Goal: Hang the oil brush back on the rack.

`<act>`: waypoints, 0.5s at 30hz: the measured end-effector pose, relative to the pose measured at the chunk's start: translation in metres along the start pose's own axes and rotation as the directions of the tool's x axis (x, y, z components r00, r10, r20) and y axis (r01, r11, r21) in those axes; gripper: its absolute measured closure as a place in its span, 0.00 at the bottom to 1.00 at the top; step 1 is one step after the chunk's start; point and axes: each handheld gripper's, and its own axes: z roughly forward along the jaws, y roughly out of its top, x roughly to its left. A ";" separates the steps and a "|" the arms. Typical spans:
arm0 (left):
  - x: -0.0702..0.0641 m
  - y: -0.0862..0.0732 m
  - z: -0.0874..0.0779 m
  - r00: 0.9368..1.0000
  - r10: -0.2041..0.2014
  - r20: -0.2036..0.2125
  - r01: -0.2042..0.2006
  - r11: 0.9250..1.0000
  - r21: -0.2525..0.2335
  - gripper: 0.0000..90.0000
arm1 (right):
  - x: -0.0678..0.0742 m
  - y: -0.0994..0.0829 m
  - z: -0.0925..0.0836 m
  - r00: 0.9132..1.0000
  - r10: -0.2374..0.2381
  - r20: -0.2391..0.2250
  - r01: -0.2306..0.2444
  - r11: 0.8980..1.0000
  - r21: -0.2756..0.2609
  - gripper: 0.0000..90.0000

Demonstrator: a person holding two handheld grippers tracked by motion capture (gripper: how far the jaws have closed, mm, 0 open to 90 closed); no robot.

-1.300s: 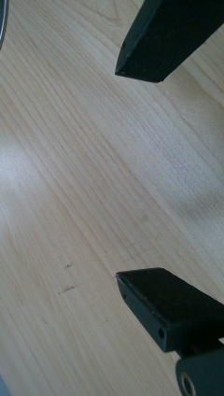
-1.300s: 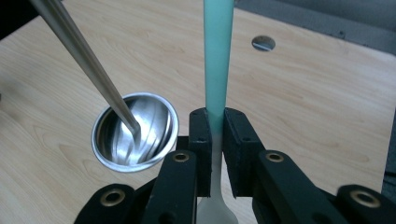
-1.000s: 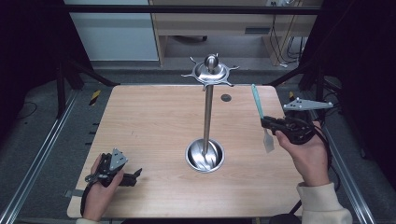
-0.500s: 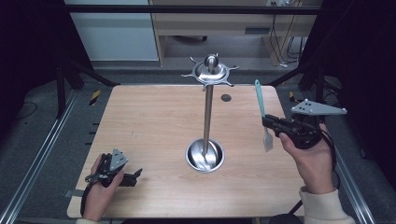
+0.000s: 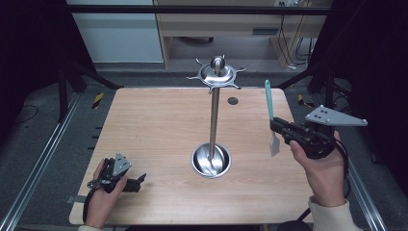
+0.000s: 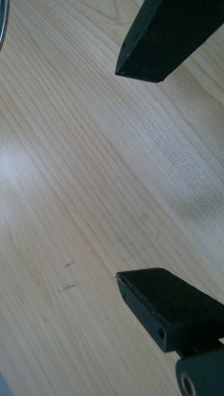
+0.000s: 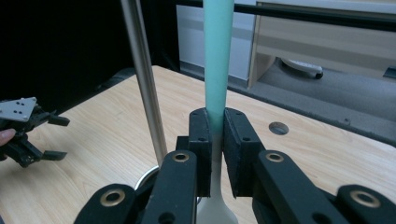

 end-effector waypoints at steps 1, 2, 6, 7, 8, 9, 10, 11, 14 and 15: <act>0.000 0.000 0.000 1.000 0.001 0.003 -0.001 1.000 0.000 0.03 | 0.002 0.000 -0.001 1.000 -0.009 -0.008 0.009 1.000 -0.013 0.91; 0.000 0.000 0.000 1.000 0.001 0.003 -0.001 1.000 0.000 0.03 | 0.003 0.000 -0.001 1.000 -0.006 -0.012 0.006 1.000 -0.018 0.91; 0.000 0.000 0.001 1.000 0.001 0.004 -0.001 1.000 0.001 0.03 | 0.008 0.001 -0.001 0.999 -0.013 -0.037 0.012 1.000 -0.024 0.91; 0.000 0.000 0.001 1.000 0.002 0.005 -0.002 1.000 0.002 0.03 | 0.008 0.001 -0.001 0.999 -0.019 -0.042 0.018 1.000 -0.024 0.91; 0.000 0.000 0.001 1.000 0.002 0.004 -0.002 1.000 0.002 0.03 | 0.012 0.001 -0.001 0.999 -0.019 -0.047 0.018 0.999 -0.029 0.91; 0.000 0.000 0.001 1.000 0.002 0.004 -0.002 1.000 0.002 0.03 | 0.012 0.001 -0.001 0.999 -0.019 -0.047 0.018 0.999 -0.029 0.91; 0.000 0.000 0.001 1.000 0.001 0.004 -0.001 1.000 0.002 0.03 | 0.012 0.002 -0.001 0.999 -0.022 -0.049 0.021 0.999 -0.030 0.91; 0.000 0.000 0.001 1.000 0.001 0.004 -0.001 1.000 0.002 0.03 | 0.013 0.002 -0.001 0.999 -0.026 -0.046 0.024 0.999 -0.036 0.91; 0.000 0.000 0.001 1.000 0.000 0.004 0.000 1.000 0.001 0.03 | 0.016 0.002 0.000 0.998 -0.029 -0.055 0.027 0.999 -0.033 0.91; 0.000 0.000 0.001 1.000 0.000 0.004 0.000 1.000 0.001 0.03 | 0.019 0.003 0.001 0.997 -0.033 -0.068 0.031 0.999 -0.028 0.91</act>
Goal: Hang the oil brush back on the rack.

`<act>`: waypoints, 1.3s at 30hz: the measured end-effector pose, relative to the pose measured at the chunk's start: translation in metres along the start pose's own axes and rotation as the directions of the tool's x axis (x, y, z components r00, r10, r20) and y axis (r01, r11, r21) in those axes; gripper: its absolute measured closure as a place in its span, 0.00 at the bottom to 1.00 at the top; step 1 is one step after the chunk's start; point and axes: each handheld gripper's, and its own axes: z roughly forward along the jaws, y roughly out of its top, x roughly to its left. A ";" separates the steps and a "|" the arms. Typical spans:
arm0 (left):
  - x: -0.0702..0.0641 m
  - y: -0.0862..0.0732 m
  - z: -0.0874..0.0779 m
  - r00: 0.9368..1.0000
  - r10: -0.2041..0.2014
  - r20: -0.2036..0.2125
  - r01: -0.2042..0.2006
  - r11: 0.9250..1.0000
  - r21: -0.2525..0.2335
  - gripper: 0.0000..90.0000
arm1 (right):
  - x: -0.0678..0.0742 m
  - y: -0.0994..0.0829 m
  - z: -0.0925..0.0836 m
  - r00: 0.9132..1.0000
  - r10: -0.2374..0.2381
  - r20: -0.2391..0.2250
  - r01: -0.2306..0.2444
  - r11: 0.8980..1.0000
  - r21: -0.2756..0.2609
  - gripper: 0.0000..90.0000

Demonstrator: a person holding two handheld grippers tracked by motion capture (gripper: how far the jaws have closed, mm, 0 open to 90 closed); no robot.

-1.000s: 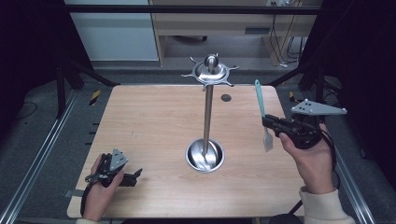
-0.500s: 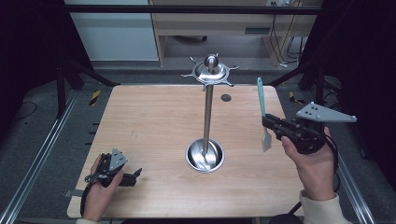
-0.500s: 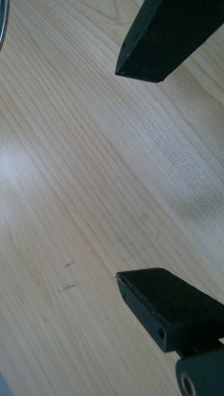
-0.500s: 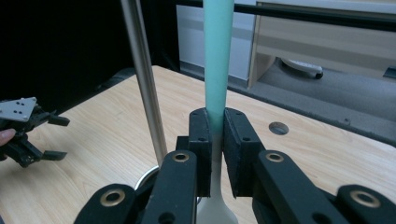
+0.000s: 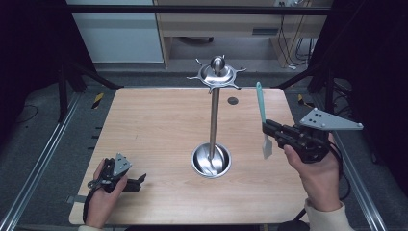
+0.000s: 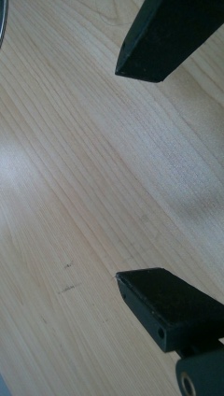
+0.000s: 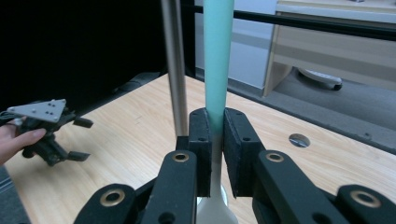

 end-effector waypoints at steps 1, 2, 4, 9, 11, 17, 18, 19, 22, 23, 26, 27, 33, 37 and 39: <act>0.000 0.000 0.000 1.000 0.001 0.000 -0.001 1.000 0.000 0.03 | 0.000 0.000 0.000 1.000 0.000 0.000 0.000 1.000 0.000 0.91; 0.000 0.000 0.000 1.000 0.003 0.001 -0.003 1.000 0.002 0.03 | 0.002 0.001 0.001 1.000 -0.002 -0.005 0.002 1.000 0.000 0.91; 0.000 0.000 0.000 1.000 0.003 0.002 -0.003 1.000 0.001 0.03 | 0.003 0.001 0.001 1.000 -0.006 -0.005 0.006 1.000 -0.004 0.91; 0.000 0.000 0.000 1.000 -0.001 0.001 0.001 1.000 0.000 0.03 | 0.010 0.005 0.001 0.999 -0.016 -0.029 0.015 1.000 -0.012 0.91; 0.000 0.000 0.000 1.000 0.000 0.001 0.000 1.000 -0.001 0.03 | 0.012 0.005 0.002 0.999 -0.019 -0.033 0.019 1.000 -0.013 0.91; 0.000 0.000 0.000 1.000 0.000 0.001 0.000 1.000 -0.001 0.03 | 0.018 0.008 0.008 0.998 -0.032 -0.050 0.032 0.999 -0.006 0.91; 0.000 0.000 0.000 1.000 0.000 0.002 0.000 1.000 0.000 0.03 | 0.019 0.008 0.009 0.998 -0.037 -0.054 0.037 0.999 -0.002 0.91; 0.000 0.000 0.000 1.000 0.000 0.002 0.000 1.000 -0.001 0.03 | 0.019 0.009 0.009 0.998 -0.034 -0.055 0.034 0.999 -0.001 0.91; 0.000 0.000 0.000 1.000 0.000 0.002 0.000 1.000 -0.001 0.03 | 0.019 0.009 0.011 0.998 -0.037 -0.057 0.037 0.999 0.004 0.91; 0.000 0.000 0.000 1.000 0.001 0.003 -0.001 1.000 -0.001 0.03 | 0.019 0.009 0.011 0.998 -0.037 -0.057 0.037 0.999 0.004 0.91; 0.000 0.000 0.000 1.000 0.000 0.003 0.000 1.000 -0.002 0.03 | 0.019 0.009 0.012 0.997 -0.038 -0.061 0.039 0.999 0.004 0.91; 0.000 0.000 0.000 1.000 0.000 0.003 0.000 1.000 -0.001 0.03 | 0.019 0.010 0.013 0.997 -0.035 -0.063 0.036 0.999 0.007 0.91; 0.000 0.000 0.000 1.000 -0.001 0.002 0.001 1.000 -0.002 0.03 | 0.019 0.010 0.015 0.997 -0.038 -0.068 0.039 0.999 0.017 0.91; 0.000 0.000 0.000 1.000 0.000 0.002 0.000 1.000 -0.002 0.03 | 0.021 0.010 0.016 0.997 -0.035 -0.070 0.036 0.999 0.019 0.91; 0.000 0.000 0.000 1.000 0.000 0.002 0.000 1.000 -0.002 0.03 | 0.021 0.010 0.017 0.997 -0.036 -0.069 0.038 0.999 0.021 0.91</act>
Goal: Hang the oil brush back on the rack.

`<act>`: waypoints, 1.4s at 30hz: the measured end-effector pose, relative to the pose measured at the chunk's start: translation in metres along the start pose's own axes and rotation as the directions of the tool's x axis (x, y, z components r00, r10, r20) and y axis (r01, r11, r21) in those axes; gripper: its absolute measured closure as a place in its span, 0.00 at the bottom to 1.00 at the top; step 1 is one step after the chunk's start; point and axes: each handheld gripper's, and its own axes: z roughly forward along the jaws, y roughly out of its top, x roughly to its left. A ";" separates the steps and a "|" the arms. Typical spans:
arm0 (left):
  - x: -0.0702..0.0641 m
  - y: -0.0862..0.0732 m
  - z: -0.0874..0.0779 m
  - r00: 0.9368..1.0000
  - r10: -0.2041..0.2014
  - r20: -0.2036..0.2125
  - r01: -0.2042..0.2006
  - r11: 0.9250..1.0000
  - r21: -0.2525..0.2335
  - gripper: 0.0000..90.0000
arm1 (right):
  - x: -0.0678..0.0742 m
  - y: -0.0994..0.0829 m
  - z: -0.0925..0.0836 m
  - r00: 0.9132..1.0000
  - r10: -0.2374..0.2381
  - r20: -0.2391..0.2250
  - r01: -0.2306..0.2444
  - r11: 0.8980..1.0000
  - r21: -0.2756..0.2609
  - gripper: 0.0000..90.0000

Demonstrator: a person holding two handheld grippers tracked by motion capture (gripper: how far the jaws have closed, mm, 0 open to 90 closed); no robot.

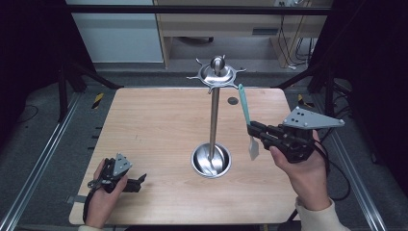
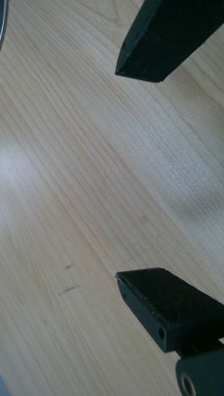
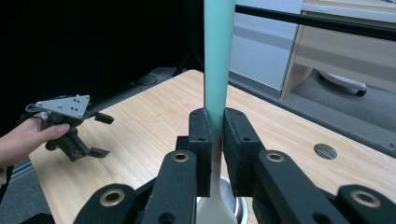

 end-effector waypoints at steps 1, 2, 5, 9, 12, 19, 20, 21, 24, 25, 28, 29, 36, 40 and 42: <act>0.000 0.000 0.000 1.000 0.001 0.000 -0.001 1.000 0.001 0.03 | 0.000 0.000 0.001 1.000 0.001 0.000 -0.001 1.000 0.000 0.91; 0.000 0.000 0.000 1.000 0.001 0.000 -0.001 1.000 0.001 0.03 | 0.000 0.000 0.001 1.000 0.000 0.000 0.000 1.000 0.001 0.91; 0.000 0.000 0.000 1.000 0.000 0.000 0.000 1.000 0.001 0.03 | 0.001 0.000 0.003 1.000 0.005 0.004 -0.005 1.000 0.009 0.91; 0.000 0.000 0.000 1.000 0.001 0.000 -0.001 1.000 0.000 0.03 | 0.001 -0.002 0.006 1.000 0.008 0.006 -0.008 1.000 0.013 0.91; 0.000 0.000 0.000 1.000 0.001 0.001 -0.001 1.000 0.000 0.03 | 0.001 -0.002 0.011 1.000 0.016 0.004 -0.016 1.000 0.011 0.91; 0.000 0.000 0.000 1.000 0.001 0.001 -0.001 1.000 0.000 0.03 | 0.002 -0.005 0.021 1.000 0.025 0.008 -0.025 1.000 -0.002 0.91; 0.000 0.000 0.000 1.000 0.000 0.000 0.000 1.000 0.000 0.03 | 0.003 -0.005 0.022 1.000 0.029 0.009 -0.029 1.000 -0.010 0.91; 0.000 0.000 0.000 1.000 0.001 0.000 -0.001 1.000 0.000 0.03 | 0.003 -0.007 0.025 0.999 0.034 0.015 -0.034 0.999 -0.022 0.91; 0.000 0.000 0.000 1.000 0.000 0.000 0.000 1.000 0.000 0.03 | 0.003 -0.009 0.026 0.999 0.041 0.021 -0.040 0.998 -0.042 0.91; 0.000 0.000 0.000 1.000 0.000 0.000 0.000 1.000 0.000 0.03 | 0.004 -0.010 0.027 0.999 0.043 0.024 -0.042 0.998 -0.050 0.91; 0.000 0.000 0.000 1.000 0.000 0.001 0.000 1.000 0.000 0.03 | 0.004 -0.012 0.028 0.999 0.045 0.030 -0.043 0.997 -0.063 0.91; 0.000 0.000 0.000 1.000 0.000 0.000 0.000 1.000 0.000 0.03 | 0.004 -0.012 0.029 0.998 0.044 0.032 -0.042 0.997 -0.064 0.91; 0.000 0.000 0.000 1.000 -0.003 0.001 0.003 1.000 -0.005 0.03 | 0.005 -0.012 0.030 0.999 0.039 0.035 -0.036 0.997 -0.067 0.91; 0.000 0.000 0.000 1.000 0.001 0.003 -0.001 1.000 0.001 0.03 | 0.005 -0.013 0.030 0.999 0.040 0.034 -0.038 0.997 -0.069 0.91; 0.000 0.000 0.000 1.000 0.000 0.004 0.000 1.000 0.000 0.03 | 0.005 -0.013 0.030 0.999 0.039 0.031 -0.037 0.997 -0.068 0.91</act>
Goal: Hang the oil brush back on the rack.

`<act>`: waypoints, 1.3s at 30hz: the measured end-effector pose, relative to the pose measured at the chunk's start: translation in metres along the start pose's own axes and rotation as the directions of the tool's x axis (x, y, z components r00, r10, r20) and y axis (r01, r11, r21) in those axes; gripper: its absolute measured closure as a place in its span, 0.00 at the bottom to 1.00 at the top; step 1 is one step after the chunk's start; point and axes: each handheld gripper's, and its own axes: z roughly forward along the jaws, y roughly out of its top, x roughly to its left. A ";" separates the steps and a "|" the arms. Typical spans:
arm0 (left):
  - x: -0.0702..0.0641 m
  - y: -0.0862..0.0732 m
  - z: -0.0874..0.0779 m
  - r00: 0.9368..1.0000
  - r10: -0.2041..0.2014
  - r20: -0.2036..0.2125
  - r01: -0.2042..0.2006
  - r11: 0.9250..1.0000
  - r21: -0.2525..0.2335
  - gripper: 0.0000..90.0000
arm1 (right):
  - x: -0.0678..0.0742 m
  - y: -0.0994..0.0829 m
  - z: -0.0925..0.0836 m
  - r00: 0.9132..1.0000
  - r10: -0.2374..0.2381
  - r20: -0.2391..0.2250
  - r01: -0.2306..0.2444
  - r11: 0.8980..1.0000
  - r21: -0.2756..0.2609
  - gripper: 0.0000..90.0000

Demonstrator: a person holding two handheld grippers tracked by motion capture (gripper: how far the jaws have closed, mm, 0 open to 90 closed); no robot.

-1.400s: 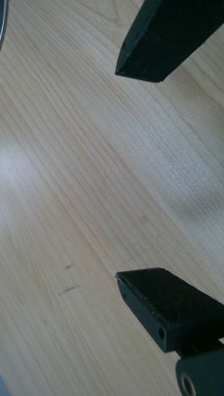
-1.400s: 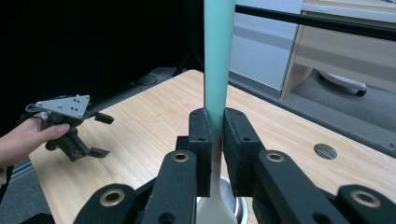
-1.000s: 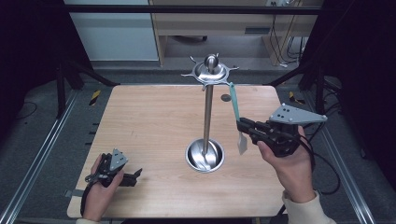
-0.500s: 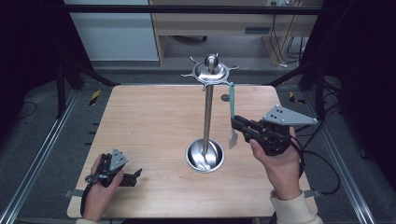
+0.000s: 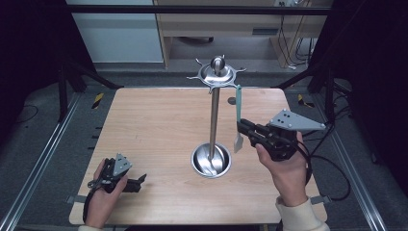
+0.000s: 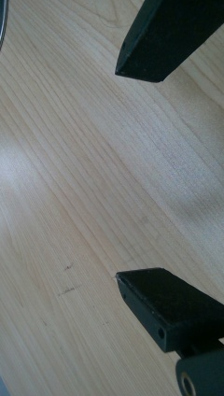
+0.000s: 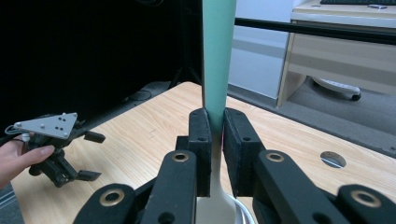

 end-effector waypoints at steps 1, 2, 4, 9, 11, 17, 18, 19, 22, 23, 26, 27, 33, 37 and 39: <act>0.000 0.000 0.000 1.000 0.001 0.000 -0.001 1.000 0.002 0.03 | 0.000 0.000 0.000 1.000 0.002 -0.003 -0.002 1.000 0.002 0.91; 0.000 0.000 0.000 1.000 0.001 0.000 -0.001 1.000 0.002 0.03 | 0.000 0.000 0.000 1.000 0.000 -0.002 0.000 1.000 0.002 0.91; 0.000 0.000 0.000 1.000 0.000 0.001 0.000 1.000 0.002 0.03 | 0.000 0.001 0.001 1.000 0.003 -0.004 -0.003 1.000 0.005 0.91; 0.000 0.000 0.000 1.000 0.001 0.002 -0.001 1.000 0.003 0.03 | -0.001 0.001 0.002 1.000 0.004 -0.011 -0.004 1.000 0.013 0.84; 0.000 0.000 0.000 1.000 0.000 0.002 0.000 1.000 0.003 0.03 | -0.001 0.001 0.002 1.000 0.001 -0.013 -0.001 1.000 0.016 0.84; 0.000 0.000 0.000 1.000 0.001 0.000 -0.001 1.000 0.003 0.03 | -0.002 0.003 -0.004 1.000 -0.017 0.026 0.016 0.999 0.029 0.75; 0.000 0.000 0.000 1.000 0.001 0.000 -0.001 1.000 0.003 0.03 | -0.002 0.003 -0.005 0.999 -0.020 0.038 0.019 0.999 0.029 0.73; 0.000 0.000 0.000 1.000 0.001 0.000 -0.001 1.000 0.003 0.03 | -0.002 0.003 -0.005 0.999 -0.020 0.038 0.019 0.999 0.029 0.73; 0.000 0.000 0.000 1.000 0.001 0.001 -0.001 1.000 0.004 0.03 | -0.004 0.003 -0.012 0.994 -0.030 0.103 0.028 0.999 0.023 0.65; 0.000 0.000 0.000 1.000 0.001 0.001 -0.001 1.000 0.004 0.03 | -0.004 0.003 -0.012 0.994 -0.030 0.103 0.028 0.999 0.023 0.65; 0.000 0.000 0.000 1.000 0.001 0.000 -0.001 1.000 0.004 0.03 | -0.007 0.001 -0.017 0.990 -0.023 0.142 0.021 1.000 0.021 0.59; 0.000 0.000 0.000 1.000 0.001 0.001 -0.001 1.000 0.004 0.03 | -0.010 0.000 -0.020 0.987 -0.022 0.159 0.019 1.000 0.024 0.55; 0.000 0.000 0.000 1.000 -0.001 -0.001 0.001 1.000 0.001 0.03 | -0.014 -0.001 -0.023 0.979 -0.027 0.204 0.025 1.000 0.013 0.46; 0.000 0.000 0.000 1.000 -0.002 -0.002 0.002 1.000 0.000 0.03 | -0.019 -0.003 -0.025 0.972 -0.024 0.235 0.021 1.000 0.015 0.38; 0.000 0.000 0.000 1.000 -0.002 -0.002 0.002 1.000 0.000 0.03 | -0.019 -0.004 -0.025 0.971 -0.023 0.240 0.020 1.000 0.016 0.37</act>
